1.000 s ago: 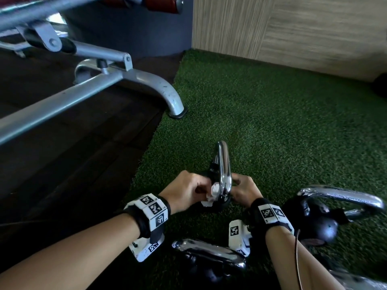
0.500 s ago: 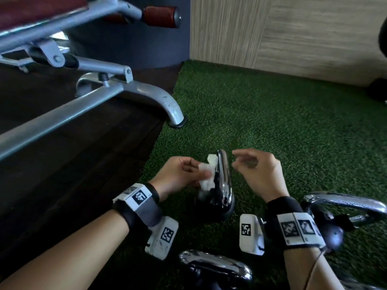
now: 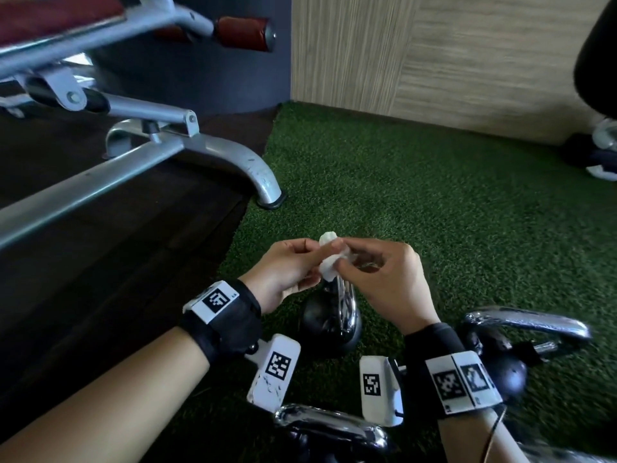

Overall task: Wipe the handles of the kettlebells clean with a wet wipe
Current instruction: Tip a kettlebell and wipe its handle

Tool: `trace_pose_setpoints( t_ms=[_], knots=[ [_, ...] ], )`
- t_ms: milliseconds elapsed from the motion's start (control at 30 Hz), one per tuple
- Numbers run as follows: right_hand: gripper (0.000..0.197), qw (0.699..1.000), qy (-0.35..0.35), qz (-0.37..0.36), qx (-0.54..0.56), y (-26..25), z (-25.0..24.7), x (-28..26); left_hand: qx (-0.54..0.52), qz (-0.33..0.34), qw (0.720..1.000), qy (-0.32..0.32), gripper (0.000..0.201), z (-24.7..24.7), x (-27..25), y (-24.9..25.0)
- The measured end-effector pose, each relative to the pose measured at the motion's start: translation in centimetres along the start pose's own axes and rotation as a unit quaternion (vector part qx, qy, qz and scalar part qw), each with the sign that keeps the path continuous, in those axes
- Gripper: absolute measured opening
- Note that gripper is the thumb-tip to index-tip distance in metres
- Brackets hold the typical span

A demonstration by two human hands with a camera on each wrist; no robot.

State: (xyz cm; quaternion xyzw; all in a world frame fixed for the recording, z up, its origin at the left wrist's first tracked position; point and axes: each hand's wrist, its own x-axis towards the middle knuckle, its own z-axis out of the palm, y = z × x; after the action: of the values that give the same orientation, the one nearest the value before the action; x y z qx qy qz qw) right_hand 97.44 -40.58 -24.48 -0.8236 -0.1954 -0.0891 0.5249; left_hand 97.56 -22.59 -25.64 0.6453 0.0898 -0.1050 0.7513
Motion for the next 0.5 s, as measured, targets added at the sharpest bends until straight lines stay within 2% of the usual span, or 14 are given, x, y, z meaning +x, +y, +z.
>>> trace_pose_setpoints(
  t_ms=[100,133,200,233,300,333,400,433,500],
  knots=[
    [0.025,0.999,0.037,0.023,-0.007,1.6,-0.3,0.4,0.041,0.007,0.999,0.022,0.045,-0.2,0.5,-0.1],
    [0.024,0.998,0.051,0.038,-0.007,2.3,-0.6,0.4,0.058,0.018,0.998,0.036,0.041,-0.4,0.7,-0.4],
    [0.022,0.995,0.073,0.072,-0.012,4.0,-1.2,0.4,0.192,0.046,0.979,0.054,0.009,-1.5,1.4,-1.5],
    [0.022,0.992,0.079,0.094,-0.019,5.0,-1.5,0.3,0.293,0.04,0.955,0.034,0.022,-2.1,1.8,-2.5],
    [0.022,0.985,0.09,0.144,-0.029,7.3,-1.8,0.1,0.477,0.018,0.877,-0.051,0.071,-2.4,2.4,-5.2],
    [0.023,0.98,0.098,0.171,-0.029,8.4,-1.7,-0.1,0.543,0.025,0.835,-0.09,0.098,-2.1,2.6,-6.7],
    [0.023,0.97,0.102,0.219,-0.028,10.4,-1.2,-0.3,0.622,0.046,0.77,-0.135,0.139,-0.6,2.8,-9.6],
    [0.023,0.966,0.099,0.238,-0.024,11.1,-0.8,-0.5,0.65,0.04,0.748,-0.13,0.151,0.3,2.8,-10.9],
    [0.023,0.96,0.089,0.266,-0.007,12.0,-0.1,-0.5,0.662,0.038,0.744,-0.085,0.149,1.6,2.8,-12.4]
  ],
)
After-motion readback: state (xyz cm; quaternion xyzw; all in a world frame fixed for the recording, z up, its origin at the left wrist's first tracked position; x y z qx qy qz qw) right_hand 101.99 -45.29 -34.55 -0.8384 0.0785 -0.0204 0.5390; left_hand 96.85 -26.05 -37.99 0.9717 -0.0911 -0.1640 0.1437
